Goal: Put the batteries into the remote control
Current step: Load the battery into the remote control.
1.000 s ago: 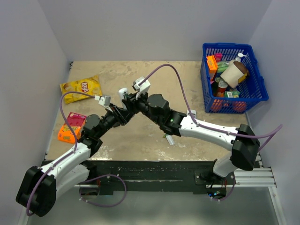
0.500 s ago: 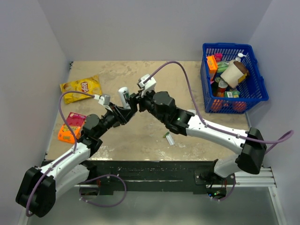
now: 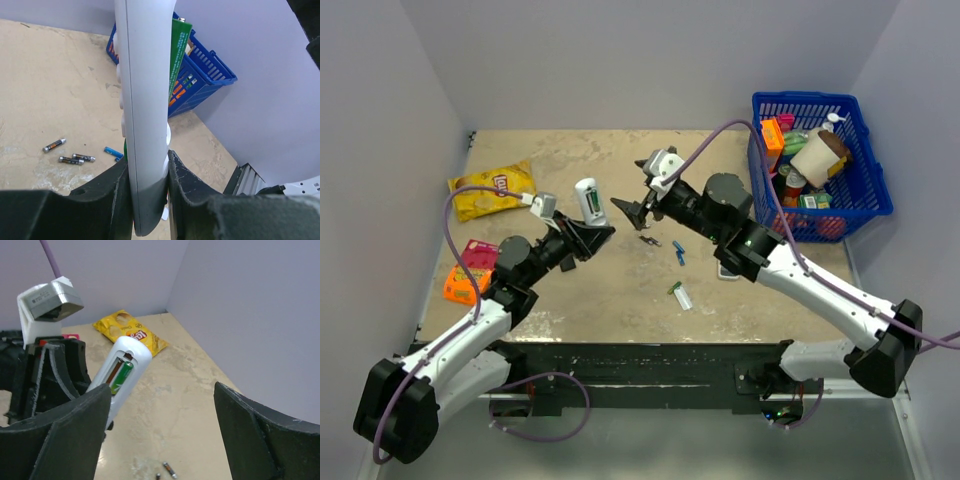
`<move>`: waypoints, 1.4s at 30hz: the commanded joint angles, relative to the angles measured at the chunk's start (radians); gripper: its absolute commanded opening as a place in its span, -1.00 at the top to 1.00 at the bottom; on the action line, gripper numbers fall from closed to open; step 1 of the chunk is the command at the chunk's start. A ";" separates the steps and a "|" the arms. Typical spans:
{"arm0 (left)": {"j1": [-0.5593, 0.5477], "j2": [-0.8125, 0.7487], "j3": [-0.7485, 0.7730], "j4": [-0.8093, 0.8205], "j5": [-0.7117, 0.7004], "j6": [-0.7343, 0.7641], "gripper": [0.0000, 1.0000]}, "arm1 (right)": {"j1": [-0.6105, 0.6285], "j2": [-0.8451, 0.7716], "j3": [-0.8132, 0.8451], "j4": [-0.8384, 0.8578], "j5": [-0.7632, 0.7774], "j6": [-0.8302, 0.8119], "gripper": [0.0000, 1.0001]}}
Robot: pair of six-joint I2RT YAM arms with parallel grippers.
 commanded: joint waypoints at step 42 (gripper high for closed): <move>-0.003 -0.020 0.081 0.005 0.140 0.010 1.00 | -0.056 0.185 0.181 -0.096 -0.471 -0.371 0.39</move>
